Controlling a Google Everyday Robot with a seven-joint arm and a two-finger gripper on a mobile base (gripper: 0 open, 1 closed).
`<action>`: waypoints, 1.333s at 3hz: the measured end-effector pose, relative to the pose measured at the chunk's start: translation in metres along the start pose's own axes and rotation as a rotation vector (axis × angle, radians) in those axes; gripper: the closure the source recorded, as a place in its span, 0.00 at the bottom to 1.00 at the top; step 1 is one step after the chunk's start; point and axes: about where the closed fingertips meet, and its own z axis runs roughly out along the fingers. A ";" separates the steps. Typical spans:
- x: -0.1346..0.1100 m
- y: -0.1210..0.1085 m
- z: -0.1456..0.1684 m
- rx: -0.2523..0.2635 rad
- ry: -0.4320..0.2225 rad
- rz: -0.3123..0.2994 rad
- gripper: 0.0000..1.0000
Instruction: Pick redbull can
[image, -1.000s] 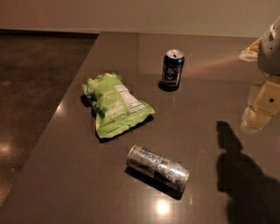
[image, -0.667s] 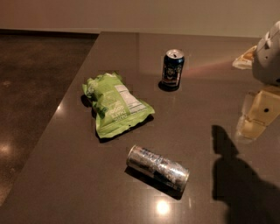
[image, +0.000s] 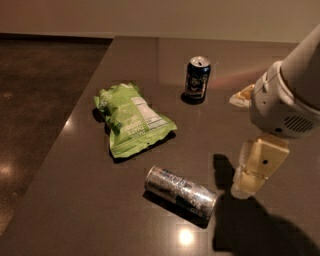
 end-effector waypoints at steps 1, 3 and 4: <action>-0.021 0.019 0.025 -0.034 -0.012 -0.003 0.00; -0.043 0.044 0.064 -0.068 -0.015 0.017 0.00; -0.050 0.054 0.080 -0.078 0.001 0.012 0.00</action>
Offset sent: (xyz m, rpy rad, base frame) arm -0.0243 0.0738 -0.0651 0.0350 0.0976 0.0076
